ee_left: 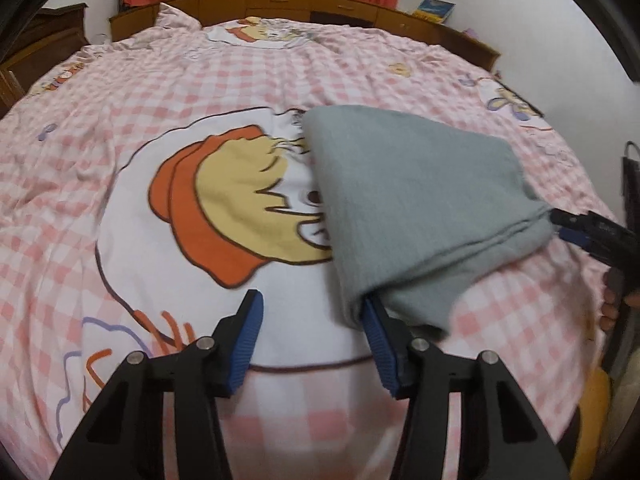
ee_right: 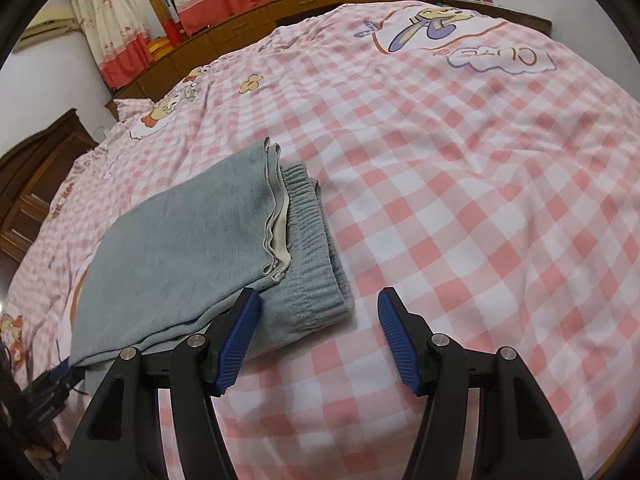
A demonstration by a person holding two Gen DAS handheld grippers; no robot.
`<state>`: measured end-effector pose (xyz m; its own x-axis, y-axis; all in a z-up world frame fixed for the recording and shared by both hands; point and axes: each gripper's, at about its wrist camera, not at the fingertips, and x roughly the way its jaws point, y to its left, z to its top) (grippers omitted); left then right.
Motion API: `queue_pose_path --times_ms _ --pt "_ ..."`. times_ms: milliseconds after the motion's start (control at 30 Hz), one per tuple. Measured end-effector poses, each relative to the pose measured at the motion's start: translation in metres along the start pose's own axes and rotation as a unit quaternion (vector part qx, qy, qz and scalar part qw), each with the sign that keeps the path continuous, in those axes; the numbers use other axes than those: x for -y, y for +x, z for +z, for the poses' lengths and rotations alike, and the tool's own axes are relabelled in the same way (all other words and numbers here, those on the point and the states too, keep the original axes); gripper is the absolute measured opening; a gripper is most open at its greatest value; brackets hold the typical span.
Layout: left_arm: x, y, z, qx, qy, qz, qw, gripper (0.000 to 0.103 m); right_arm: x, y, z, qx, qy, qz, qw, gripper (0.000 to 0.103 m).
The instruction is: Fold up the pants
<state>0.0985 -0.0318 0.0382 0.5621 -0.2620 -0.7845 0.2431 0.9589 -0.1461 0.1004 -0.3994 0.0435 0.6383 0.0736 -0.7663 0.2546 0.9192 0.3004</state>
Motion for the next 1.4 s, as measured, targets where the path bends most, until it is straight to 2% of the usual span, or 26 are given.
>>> queue_pose_path --times_ms 133,267,367,500,567,600,633,700,733,767,833,1000,1100,1233,1300,1400 --pt "0.003 -0.013 0.007 0.02 -0.005 -0.046 0.9987 0.054 0.006 -0.005 0.0 0.0 0.044 0.047 0.998 0.062" --pt "0.003 -0.005 0.025 0.023 -0.029 -0.081 0.996 0.055 0.006 -0.002 0.005 -0.001 0.062 0.059 0.996 0.062" --pt "0.001 0.015 0.037 0.005 -0.049 -0.074 0.996 0.055 0.003 0.007 0.007 -0.01 0.064 0.051 0.997 0.062" --pt "-0.003 0.044 0.044 -0.031 -0.091 -0.087 0.9916 0.054 0.001 0.02 0.006 -0.018 0.064 0.037 0.997 0.064" --pt "-0.003 0.048 0.044 -0.032 -0.106 -0.096 0.9892 0.051 0.0 0.026 0.006 -0.022 0.064 0.03 0.997 0.064" --pt "-0.002 0.049 0.045 -0.033 -0.106 -0.102 0.9885 0.033 -0.001 0.029 0.007 -0.024 0.059 0.027 0.998 0.061" --pt "0.0 0.051 0.045 -0.038 -0.106 -0.106 0.988 0.025 -0.003 0.029 0.007 -0.022 0.05 0.023 0.998 0.058" --pt "0.001 0.047 0.046 -0.034 -0.107 -0.109 0.9876 0.017 -0.008 0.027 0.009 -0.013 0.031 0.015 0.999 0.034" --pt "0.001 0.044 0.047 -0.03 -0.106 -0.111 0.9877 0.015 -0.01 0.023 0.01 -0.009 0.028 0.015 0.999 0.028" --pt "0.001 0.039 0.049 -0.024 -0.104 -0.114 0.9878 0.015 -0.011 0.018 0.012 -0.003 0.028 0.021 0.999 0.018" --pt "0.001 0.024 0.053 -0.011 -0.103 -0.118 0.9876 0.013 -0.011 0.009 0.016 0.006 0.035 0.034 0.999 0.012" --pt "-0.001 -0.022 0.057 0.008 -0.101 -0.119 0.9877 0.012 -0.021 -0.016 0.018 0.016 0.04 0.069 0.997 0.011" --pt "-0.004 -0.052 0.049 0.018 -0.099 -0.113 0.9885 0.012 -0.032 -0.032 0.01 0.013 0.034 0.082 0.996 0.011" --pt "-0.013 -0.085 0.01 0.019 -0.091 -0.092 0.9914 0.012 -0.045 -0.052 -0.012 0.001 0.013 0.099 0.995 0.011" --pt "-0.02 -0.092 -0.013 0.01 -0.096 -0.083 0.9918 0.012 -0.051 -0.057 -0.028 -0.01 -0.004 0.098 0.995 0.011" --pt "-0.031 -0.089 -0.047 -0.01 -0.106 -0.073 0.9916 0.013 -0.061 -0.057 -0.053 -0.032 -0.037 0.073 0.996 0.011"
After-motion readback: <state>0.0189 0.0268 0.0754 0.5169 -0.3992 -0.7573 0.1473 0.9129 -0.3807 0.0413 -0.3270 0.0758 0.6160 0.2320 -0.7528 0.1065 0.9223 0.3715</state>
